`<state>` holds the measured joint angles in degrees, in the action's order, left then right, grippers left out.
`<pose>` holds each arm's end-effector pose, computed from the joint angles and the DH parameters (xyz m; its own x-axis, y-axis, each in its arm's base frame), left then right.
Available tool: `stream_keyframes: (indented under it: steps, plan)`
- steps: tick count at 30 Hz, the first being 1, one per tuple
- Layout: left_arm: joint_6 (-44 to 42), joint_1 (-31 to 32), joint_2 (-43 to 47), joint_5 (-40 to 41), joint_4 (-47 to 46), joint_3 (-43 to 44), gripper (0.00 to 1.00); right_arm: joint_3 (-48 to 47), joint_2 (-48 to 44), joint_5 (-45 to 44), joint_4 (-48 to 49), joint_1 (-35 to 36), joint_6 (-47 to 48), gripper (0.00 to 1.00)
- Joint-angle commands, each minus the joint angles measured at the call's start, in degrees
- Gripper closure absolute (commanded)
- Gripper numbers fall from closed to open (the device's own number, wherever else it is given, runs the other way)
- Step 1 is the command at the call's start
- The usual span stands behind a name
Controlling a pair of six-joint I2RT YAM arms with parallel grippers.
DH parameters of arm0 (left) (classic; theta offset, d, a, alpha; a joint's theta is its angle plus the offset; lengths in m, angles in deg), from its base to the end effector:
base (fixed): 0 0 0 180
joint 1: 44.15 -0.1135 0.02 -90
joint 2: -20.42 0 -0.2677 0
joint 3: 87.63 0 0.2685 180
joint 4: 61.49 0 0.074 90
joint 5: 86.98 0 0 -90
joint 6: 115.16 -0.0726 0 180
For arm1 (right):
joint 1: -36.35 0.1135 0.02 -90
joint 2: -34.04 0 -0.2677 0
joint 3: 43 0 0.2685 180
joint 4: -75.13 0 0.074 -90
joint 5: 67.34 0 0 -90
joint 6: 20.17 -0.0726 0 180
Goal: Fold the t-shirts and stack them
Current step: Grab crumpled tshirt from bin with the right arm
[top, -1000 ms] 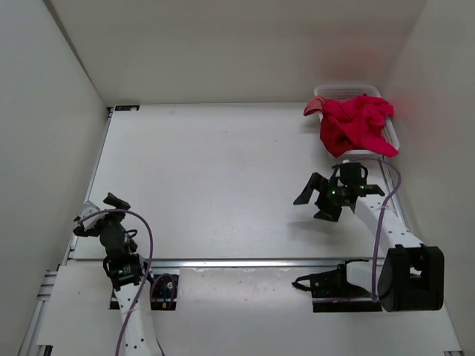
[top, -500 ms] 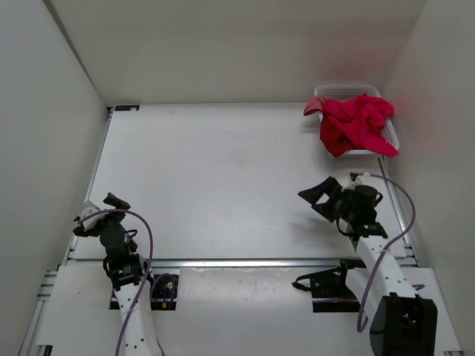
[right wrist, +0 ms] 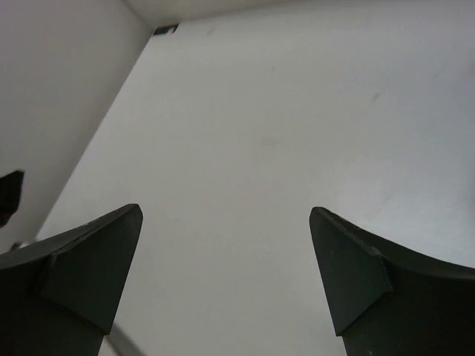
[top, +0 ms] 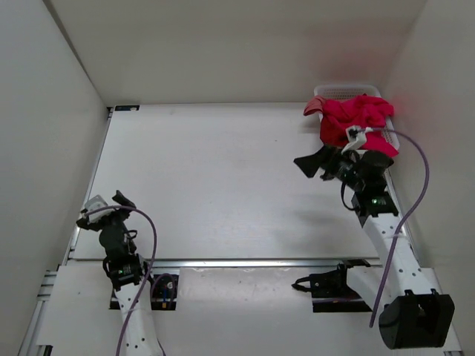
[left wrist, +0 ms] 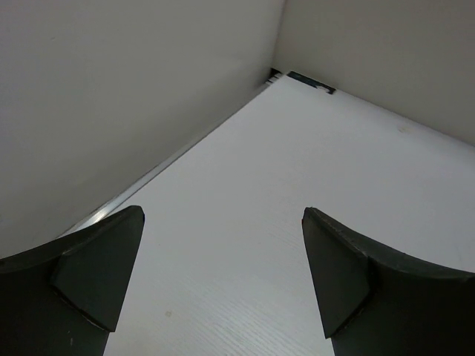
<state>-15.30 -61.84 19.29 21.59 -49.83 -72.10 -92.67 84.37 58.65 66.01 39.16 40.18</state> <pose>0.1407 0.0691 0.1924 0.1461 -0.1238 -0.9815 -0.5746 0.7970 -0.1860 0.2460 0.0548 0.2939 -0.4532 0.3785 -0.8071 -0.4532 0.6818 0.5743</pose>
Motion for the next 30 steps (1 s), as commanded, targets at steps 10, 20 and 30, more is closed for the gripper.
stream_keyframes:
  steps: [10,20,30]
  plan:
    - [-22.54,5.64,-29.34,-23.68,15.03,32.31,0.01,-37.86,22.96,-50.32,-12.50,2.39,41.52,0.02]
    - [-22.18,16.54,-70.37,-32.19,39.65,65.73,0.01,-50.59,37.98,-46.97,-18.99,-20.29,23.94,0.41]
    - [-21.90,24.71,-96.33,-32.90,46.26,86.68,0.01,-51.93,46.09,-48.47,-27.87,-19.60,22.70,0.20]
